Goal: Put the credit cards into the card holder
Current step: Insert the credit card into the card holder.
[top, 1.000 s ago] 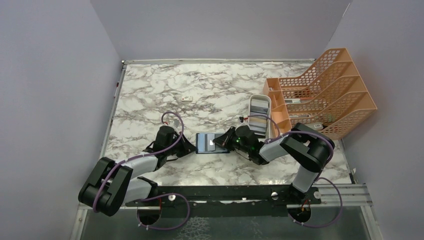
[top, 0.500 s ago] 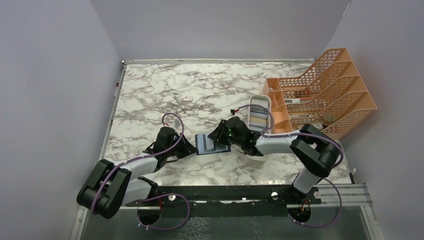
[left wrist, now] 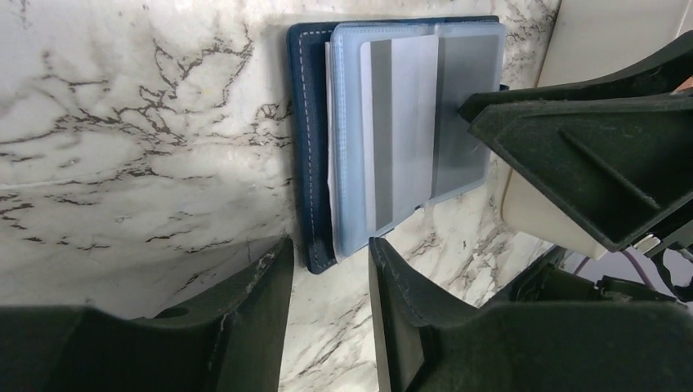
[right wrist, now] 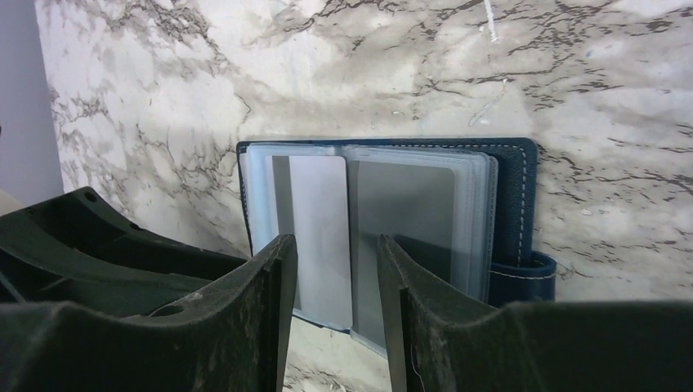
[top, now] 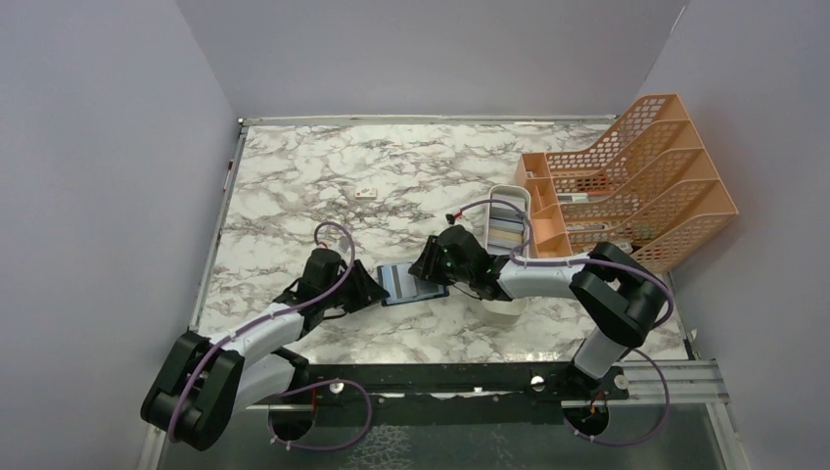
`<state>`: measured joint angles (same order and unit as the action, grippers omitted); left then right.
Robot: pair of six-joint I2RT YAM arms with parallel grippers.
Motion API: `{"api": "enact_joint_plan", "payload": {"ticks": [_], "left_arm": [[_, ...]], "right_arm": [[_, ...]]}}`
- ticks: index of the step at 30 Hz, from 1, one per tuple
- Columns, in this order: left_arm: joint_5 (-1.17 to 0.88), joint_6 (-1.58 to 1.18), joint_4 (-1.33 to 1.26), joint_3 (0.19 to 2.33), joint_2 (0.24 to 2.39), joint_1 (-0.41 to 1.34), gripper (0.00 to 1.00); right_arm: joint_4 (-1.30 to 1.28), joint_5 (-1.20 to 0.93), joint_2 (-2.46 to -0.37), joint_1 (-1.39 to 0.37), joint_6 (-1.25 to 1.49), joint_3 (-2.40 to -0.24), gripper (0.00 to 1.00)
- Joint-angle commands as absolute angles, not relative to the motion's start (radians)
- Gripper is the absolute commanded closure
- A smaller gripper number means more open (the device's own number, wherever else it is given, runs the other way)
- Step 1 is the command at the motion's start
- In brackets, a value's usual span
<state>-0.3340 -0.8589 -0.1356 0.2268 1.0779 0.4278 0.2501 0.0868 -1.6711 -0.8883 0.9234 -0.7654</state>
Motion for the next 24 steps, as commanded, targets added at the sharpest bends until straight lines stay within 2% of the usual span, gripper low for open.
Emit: {"api": "enact_joint_plan", "payload": {"ticks": [1,8,24], "left_arm": [[-0.276,-0.821,-0.085,0.258,1.078,0.433,0.56],[-0.305,-0.791,-0.164,0.248,1.115,0.432,0.53],[-0.349,-0.778,-0.241,0.248,1.144,0.433,0.53]], "right_arm": [[0.287,0.029,-1.716,-0.893,0.916,-0.779,0.54],[0.334,-0.016,-1.762,-0.904,0.915,-0.796,0.56],[0.502,-0.142,-1.817,-0.913,0.945,-0.790,0.59]]}}
